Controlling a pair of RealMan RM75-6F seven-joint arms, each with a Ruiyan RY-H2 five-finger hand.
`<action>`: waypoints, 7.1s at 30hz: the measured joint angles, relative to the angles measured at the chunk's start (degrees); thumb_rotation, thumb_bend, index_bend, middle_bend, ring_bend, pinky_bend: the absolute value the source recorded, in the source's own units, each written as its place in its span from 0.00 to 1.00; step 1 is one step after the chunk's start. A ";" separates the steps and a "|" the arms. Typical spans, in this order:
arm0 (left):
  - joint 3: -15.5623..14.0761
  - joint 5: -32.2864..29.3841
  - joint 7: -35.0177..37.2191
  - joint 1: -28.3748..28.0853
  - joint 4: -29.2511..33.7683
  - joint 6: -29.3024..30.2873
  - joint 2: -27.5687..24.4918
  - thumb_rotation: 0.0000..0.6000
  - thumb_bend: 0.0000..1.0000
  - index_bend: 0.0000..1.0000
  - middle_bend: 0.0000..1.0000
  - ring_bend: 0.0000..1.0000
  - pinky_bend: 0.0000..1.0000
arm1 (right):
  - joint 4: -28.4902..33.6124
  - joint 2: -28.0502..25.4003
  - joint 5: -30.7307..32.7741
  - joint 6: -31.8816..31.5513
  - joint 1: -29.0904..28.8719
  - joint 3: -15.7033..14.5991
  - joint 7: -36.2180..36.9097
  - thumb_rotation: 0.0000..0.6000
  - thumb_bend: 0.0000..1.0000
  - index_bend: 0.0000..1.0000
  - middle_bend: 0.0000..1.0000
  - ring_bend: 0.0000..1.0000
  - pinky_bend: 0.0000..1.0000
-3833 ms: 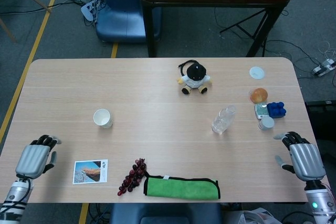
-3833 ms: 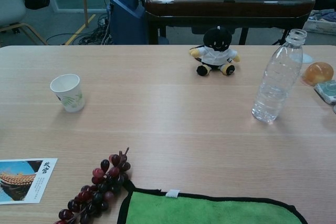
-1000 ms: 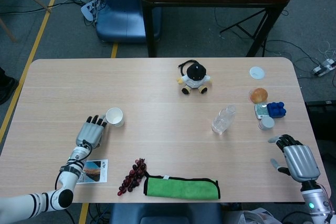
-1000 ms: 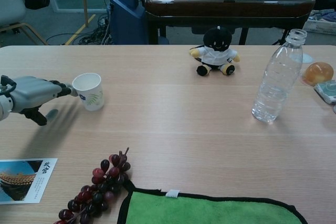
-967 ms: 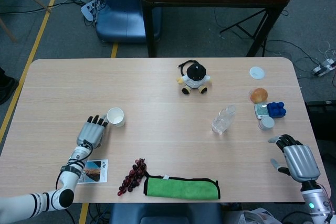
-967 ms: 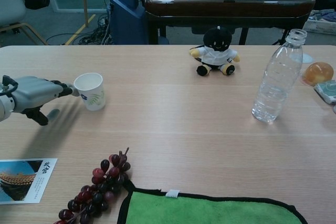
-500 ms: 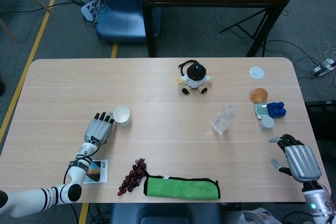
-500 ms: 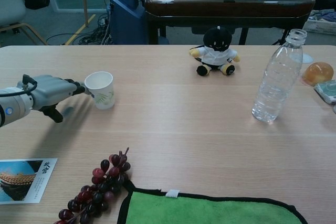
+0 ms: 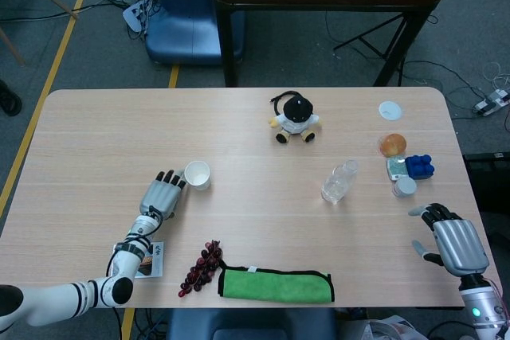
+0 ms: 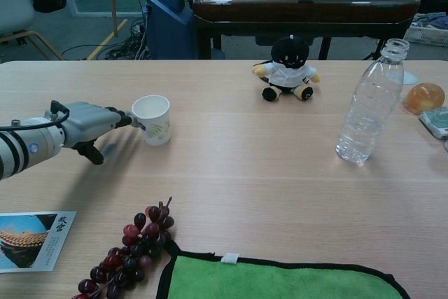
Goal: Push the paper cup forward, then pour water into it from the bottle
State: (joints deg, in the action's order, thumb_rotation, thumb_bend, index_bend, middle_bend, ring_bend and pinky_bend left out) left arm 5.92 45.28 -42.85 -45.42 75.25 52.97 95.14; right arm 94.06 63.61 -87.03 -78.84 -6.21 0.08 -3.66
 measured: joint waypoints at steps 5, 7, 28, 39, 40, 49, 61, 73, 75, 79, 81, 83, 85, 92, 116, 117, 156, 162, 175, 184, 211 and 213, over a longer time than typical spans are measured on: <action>0.30 -0.40 -0.05 -0.75 -0.64 -0.36 0.94 1.00 0.60 0.06 0.00 0.00 0.08 | 0.02 -0.05 -0.07 0.02 -0.01 -0.04 0.14 1.00 0.25 0.34 0.33 0.23 0.46; 0.43 -0.48 0.06 -1.03 -0.86 -0.47 1.46 1.00 0.60 0.06 0.00 0.00 0.08 | 0.04 -0.10 -0.11 0.06 -0.03 -0.06 0.26 1.00 0.25 0.34 0.33 0.23 0.46; 0.87 0.30 0.19 -3.99 -1.88 -1.11 5.84 1.00 0.60 0.05 0.00 0.00 0.08 | 0.19 -0.30 -0.53 -0.05 0.00 -0.25 0.58 1.00 0.25 0.34 0.33 0.23 0.46; 0.42 -0.84 -2.35 -5.35 -1.67 -1.02 7.61 1.00 0.60 0.06 0.00 0.00 0.08 | 0.14 -0.14 -0.45 0.25 -0.12 -0.30 0.40 1.00 0.25 0.34 0.33 0.23 0.46; 0.38 -1.13 -2.65 -5.52 -1.62 -1.03 7.88 1.00 0.60 0.06 0.00 0.00 0.08 | 0.11 -0.12 -0.43 0.28 -0.13 -0.29 0.39 1.00 0.25 0.34 0.33 0.23 0.46; 0.25 -2.36 -4.95 -7.13 -1.71 -1.03 9.99 1.00 0.60 0.05 0.00 0.00 0.08 | 0.15 -0.19 -0.50 0.40 -0.17 -0.39 0.59 1.00 0.25 0.34 0.33 0.23 0.46; 0.35 -3.04 -6.54 -8.48 -1.31 -0.35 11.70 1.00 0.60 0.05 0.00 0.00 0.08 | 0.07 -0.30 -0.78 0.38 -0.22 -0.51 0.54 1.00 0.25 0.34 0.33 0.23 0.46; 0.27 -3.30 -7.58 -9.38 -1.16 0.34 13.11 1.00 0.60 0.05 0.00 0.00 0.08 | 0.33 -0.38 -0.85 0.37 -0.17 -0.61 0.54 1.00 0.25 0.34 0.33 0.23 0.46; 0.12 -3.22 -7.81 -9.31 -0.75 0.75 12.81 1.00 0.60 0.05 0.00 0.00 0.08 | 0.37 -0.44 -0.78 0.41 -0.16 -0.62 0.62 1.00 0.25 0.34 0.33 0.23 0.46; -0.45 -3.11 -8.95 -8.91 1.55 2.36 10.89 1.00 0.60 0.06 0.00 0.00 0.08 | 0.12 -0.40 -0.63 0.33 -0.08 -0.59 0.70 1.00 0.25 0.34 0.33 0.23 0.46; -0.64 -3.18 -9.44 -8.62 3.10 3.28 9.71 1.00 0.60 0.06 0.00 0.00 0.08 | -0.16 -0.21 -0.56 0.36 -0.07 -0.59 0.69 1.00 0.25 0.34 0.33 0.23 0.46; -0.90 -3.29 -10.02 -8.17 5.34 4.56 7.99 1.00 0.60 0.06 0.00 0.00 0.08 | -0.22 -0.12 -0.43 0.56 -0.11 -0.58 0.61 1.00 0.25 0.34 0.33 0.23 0.46; -1.27 -3.32 -10.54 -7.56 7.89 6.04 5.94 1.00 0.60 0.06 0.00 0.00 0.08 | -0.30 0.03 -0.35 0.74 -0.18 -0.58 0.45 1.00 0.25 0.34 0.33 0.23 0.46; -4.20 -1.53 -11.63 -3.92 17.54 12.92 -2.75 1.00 0.60 0.06 0.00 0.00 0.08 | -1.40 1.10 0.21 1.41 -0.51 -0.39 -0.33 1.00 0.22 0.34 0.33 0.23 0.41; -17.47 20.30 4.35 18.70 28.07 31.51 -24.52 1.00 0.55 0.06 0.00 0.00 0.08 | -10.01 9.90 -0.56 -0.99 -2.14 2.63 6.74 1.00 0.10 0.29 0.23 0.17 0.32; -17.74 20.86 5.11 19.51 27.90 31.86 -24.82 1.00 0.54 0.06 0.00 0.00 0.08 | -10.57 10.29 -0.44 -0.79 -2.42 2.86 7.33 1.00 0.10 0.29 0.23 0.17 0.31; -13.76 30.90 25.43 34.46 16.58 28.90 -27.67 1.00 0.38 0.07 0.00 0.00 0.08 | -36.22 30.12 7.71 8.39 -13.91 12.20 29.66 1.00 0.00 0.19 0.19 0.14 0.31; -12.73 31.06 25.60 35.00 16.37 27.74 -27.72 1.00 0.38 0.07 0.00 0.00 0.08 | -41.28 33.14 7.46 11.06 -16.59 12.48 35.56 1.00 0.00 0.19 0.19 0.14 0.31; -11.04 31.68 26.10 35.91 16.02 26.05 -27.80 1.00 0.37 0.07 0.00 0.00 0.08 | -44.74 35.51 5.84 15.22 -19.48 10.21 41.72 1.00 0.00 0.19 0.19 0.14 0.30; -10.20 32.02 26.35 36.41 15.98 25.26 -27.90 1.00 0.38 0.07 0.00 0.00 0.08 | -45.73 36.22 5.12 16.76 -20.76 9.32 44.50 1.00 0.00 0.19 0.17 0.11 0.23; -8.56 32.58 26.63 37.40 15.75 23.86 -28.00 1.00 0.37 0.07 0.00 0.00 0.09 | -57.49 41.38 0.22 16.63 -24.38 5.26 62.72 1.00 0.00 0.24 0.30 0.16 0.25; -8.49 32.63 26.61 37.44 15.77 23.77 -28.00 1.00 0.38 0.07 0.00 0.00 0.09 | -58.43 42.02 0.24 16.42 -24.63 5.34 62.96 1.00 0.00 0.28 0.32 0.18 0.28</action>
State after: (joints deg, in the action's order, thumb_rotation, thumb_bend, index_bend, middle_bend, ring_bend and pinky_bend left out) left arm -2.57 77.91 -16.24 -7.98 91.02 76.74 67.14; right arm 35.63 105.62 -86.79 -62.42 -30.84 5.42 59.30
